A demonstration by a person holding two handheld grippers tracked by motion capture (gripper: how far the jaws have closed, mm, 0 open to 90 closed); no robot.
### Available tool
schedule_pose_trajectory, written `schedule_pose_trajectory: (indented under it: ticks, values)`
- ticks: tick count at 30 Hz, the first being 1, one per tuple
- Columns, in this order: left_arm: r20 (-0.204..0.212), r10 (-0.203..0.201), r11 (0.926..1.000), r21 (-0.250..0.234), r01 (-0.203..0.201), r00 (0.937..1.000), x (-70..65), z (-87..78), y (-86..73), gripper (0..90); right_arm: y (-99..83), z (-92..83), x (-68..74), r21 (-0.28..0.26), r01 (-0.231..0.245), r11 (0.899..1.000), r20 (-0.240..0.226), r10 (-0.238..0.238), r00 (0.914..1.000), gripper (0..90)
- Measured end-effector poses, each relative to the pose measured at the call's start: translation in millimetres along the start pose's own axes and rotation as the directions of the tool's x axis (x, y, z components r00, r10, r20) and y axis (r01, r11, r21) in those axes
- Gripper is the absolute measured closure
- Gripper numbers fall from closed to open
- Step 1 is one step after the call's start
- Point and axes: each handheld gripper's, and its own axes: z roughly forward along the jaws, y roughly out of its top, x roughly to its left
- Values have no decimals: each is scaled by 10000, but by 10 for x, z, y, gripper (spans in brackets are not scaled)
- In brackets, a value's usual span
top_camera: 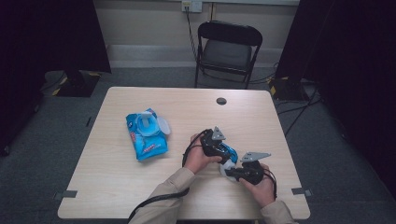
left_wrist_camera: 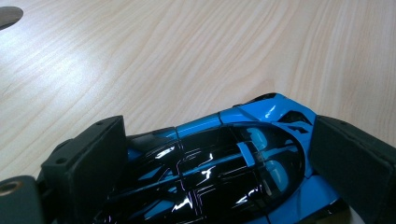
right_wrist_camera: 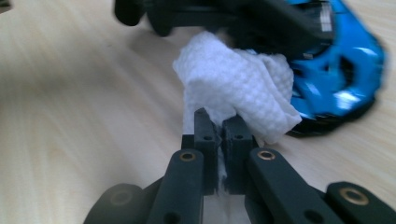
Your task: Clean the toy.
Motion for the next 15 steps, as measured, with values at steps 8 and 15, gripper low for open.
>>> schedule_pose_trajectory:
  ticks: [8,15]
  values:
    - [-13,-120,9998,167,120,9999,36,-15,22,54,51,-60,28,-80,164,9998,-338,-167,9993,870]
    - [81,34,9998,214,-35,10000,110,-114,27,158,29,-282,-180,-537,-338,9980,126,345,9993,869]
